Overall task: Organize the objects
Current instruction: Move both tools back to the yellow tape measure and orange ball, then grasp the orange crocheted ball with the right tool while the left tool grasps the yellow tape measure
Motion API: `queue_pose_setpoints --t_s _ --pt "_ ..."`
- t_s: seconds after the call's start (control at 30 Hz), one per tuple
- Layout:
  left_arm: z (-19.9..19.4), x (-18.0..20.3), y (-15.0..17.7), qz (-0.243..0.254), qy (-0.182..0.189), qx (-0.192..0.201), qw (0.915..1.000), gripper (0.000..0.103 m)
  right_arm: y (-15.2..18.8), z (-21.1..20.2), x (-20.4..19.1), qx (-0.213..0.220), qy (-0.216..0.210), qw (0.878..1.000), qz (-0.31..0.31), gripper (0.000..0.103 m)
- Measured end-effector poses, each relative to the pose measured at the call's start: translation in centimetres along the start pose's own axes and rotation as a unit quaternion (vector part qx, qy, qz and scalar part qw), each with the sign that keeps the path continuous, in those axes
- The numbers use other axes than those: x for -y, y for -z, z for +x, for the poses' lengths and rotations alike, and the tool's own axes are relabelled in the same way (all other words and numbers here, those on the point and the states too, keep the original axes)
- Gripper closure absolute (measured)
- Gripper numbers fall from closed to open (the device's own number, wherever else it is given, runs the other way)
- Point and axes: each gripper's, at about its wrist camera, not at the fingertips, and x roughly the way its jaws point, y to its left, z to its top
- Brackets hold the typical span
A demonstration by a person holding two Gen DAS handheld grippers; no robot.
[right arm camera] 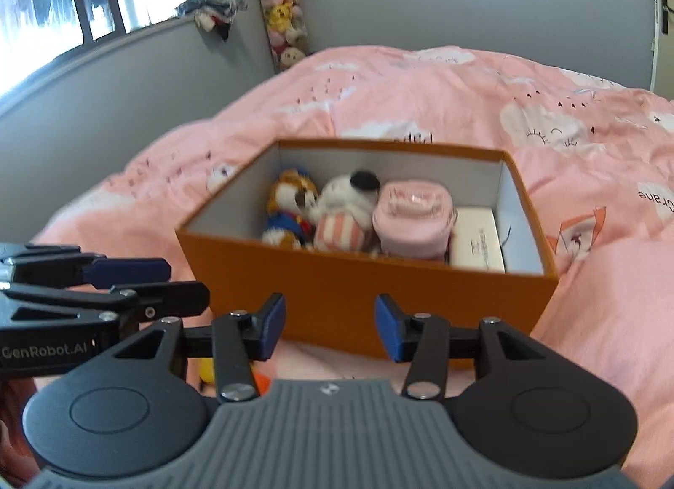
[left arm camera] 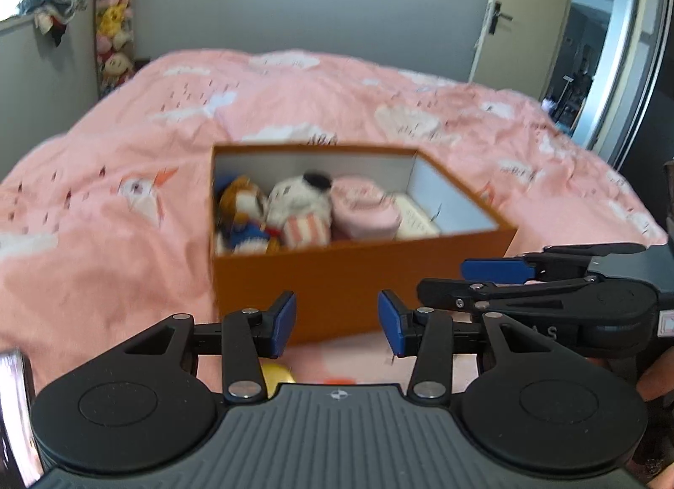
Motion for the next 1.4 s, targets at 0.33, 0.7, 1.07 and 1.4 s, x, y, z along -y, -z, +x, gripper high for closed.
queue_pose_setpoints --t_s 0.33,0.7,1.07,1.4 --pt "2.9 -2.6 3.1 -0.034 -0.032 -0.101 0.9938 0.06 3.9 3.7 -3.3 -0.077 -0.026 0.995 -0.066 0.054" --pt "4.0 -3.8 4.6 -0.052 -0.037 -0.138 0.9884 0.06 5.4 6.7 -4.3 -0.128 -0.046 0.987 -0.082 0.054" --pt "4.6 -4.1 4.9 -0.059 -0.034 -0.147 0.9868 0.06 5.7 8.1 -4.5 -0.144 -0.071 0.984 -0.08 0.054" --pt "4.6 -4.4 5.0 -0.072 -0.023 -0.142 0.9869 0.06 5.8 8.2 -4.6 -0.146 -0.103 0.981 -0.078 0.073"
